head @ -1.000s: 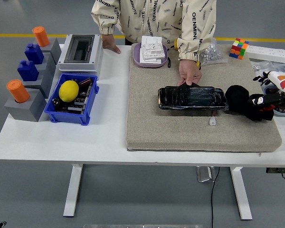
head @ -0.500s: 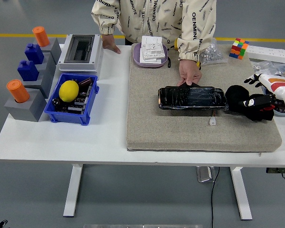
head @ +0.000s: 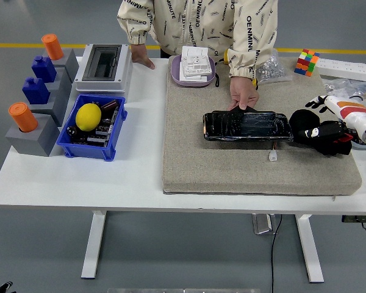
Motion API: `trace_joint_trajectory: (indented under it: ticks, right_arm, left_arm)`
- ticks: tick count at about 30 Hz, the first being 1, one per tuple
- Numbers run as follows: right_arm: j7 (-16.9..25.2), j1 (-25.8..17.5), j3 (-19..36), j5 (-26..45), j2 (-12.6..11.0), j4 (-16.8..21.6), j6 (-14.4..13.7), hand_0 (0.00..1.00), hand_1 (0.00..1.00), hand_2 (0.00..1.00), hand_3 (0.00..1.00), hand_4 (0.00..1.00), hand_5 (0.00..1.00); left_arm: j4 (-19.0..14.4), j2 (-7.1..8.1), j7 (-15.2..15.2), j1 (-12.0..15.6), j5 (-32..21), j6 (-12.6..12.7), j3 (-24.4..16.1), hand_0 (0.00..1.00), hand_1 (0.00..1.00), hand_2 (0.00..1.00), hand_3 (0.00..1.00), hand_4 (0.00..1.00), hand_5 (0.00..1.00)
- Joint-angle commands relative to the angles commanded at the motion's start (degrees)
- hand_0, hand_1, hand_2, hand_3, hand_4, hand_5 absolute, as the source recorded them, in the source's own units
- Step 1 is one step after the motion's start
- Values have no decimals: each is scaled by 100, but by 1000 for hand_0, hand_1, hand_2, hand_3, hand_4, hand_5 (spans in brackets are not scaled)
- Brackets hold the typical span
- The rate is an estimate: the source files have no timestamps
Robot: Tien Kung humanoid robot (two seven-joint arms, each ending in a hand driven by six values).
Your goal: Pick the rag up,wipe the panel,place it on the desk
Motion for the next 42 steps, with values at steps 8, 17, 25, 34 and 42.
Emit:
trace_joint_trajectory:
  ticks: [8, 17, 25, 34, 42]
  right_arm:
    - [-18, -65, 23, 104, -107, 237, 4, 760, 701, 764, 780, 998, 481]
    - [2, -126, 77, 259, -82, 124, -2, 759, 701, 764, 780, 998, 489]
    - [28, -146, 220, 120, -27, -252, -35, 759, 701, 764, 781, 998, 493]
    - [51, -249, 350, 77, -36, -452, -48, 758, 700, 764, 781, 998, 493]
    - [60, -313, 406, 51, 1, -425, -53, 758, 702, 764, 780, 998, 492]
  left_arm:
    - [0, 11, 3, 12, 12, 3, -18, 724, 716, 767, 626, 692, 579]
    - [0, -7, -4, 19, 3, -4, -1, 723, 716, 767, 626, 693, 578]
    - [0, -10, -6, 25, -1, -5, 20, 724, 716, 767, 626, 693, 579]
    - [0, -3, -1, 56, -10, -5, 47, 724, 716, 767, 626, 693, 580]
    - [0, -5, 2, 54, -9, -5, 73, 725, 716, 767, 626, 693, 580]
